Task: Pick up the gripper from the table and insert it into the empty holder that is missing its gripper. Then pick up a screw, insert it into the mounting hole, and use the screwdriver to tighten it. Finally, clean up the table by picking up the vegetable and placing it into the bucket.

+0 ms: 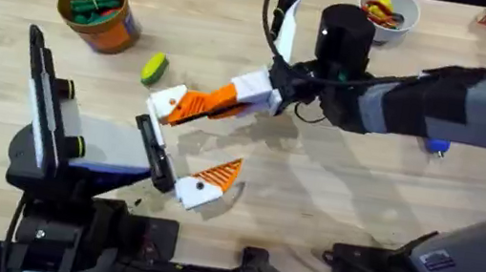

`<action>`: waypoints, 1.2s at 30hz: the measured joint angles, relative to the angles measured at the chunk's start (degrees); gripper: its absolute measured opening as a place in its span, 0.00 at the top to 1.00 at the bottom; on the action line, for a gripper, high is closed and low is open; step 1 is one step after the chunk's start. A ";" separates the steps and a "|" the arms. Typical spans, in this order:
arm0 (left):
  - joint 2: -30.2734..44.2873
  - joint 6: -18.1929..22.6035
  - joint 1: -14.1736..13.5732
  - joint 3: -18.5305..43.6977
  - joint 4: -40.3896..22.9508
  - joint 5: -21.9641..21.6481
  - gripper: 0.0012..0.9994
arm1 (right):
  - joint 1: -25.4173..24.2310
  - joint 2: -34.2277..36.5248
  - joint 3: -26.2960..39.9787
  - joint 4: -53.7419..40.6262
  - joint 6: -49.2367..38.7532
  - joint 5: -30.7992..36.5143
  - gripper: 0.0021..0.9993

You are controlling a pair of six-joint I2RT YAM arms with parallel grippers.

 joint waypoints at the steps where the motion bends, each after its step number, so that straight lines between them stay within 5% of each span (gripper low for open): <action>1: -0.02 -0.02 0.00 -0.01 0.00 -0.03 0.01 | 0.10 0.47 0.41 0.01 0.00 -0.03 0.99; 36: -0.02 -0.06 0.04 0.00 0.04 -0.68 0.01 | 1.18 2.79 3.27 0.26 -0.02 1.01 0.99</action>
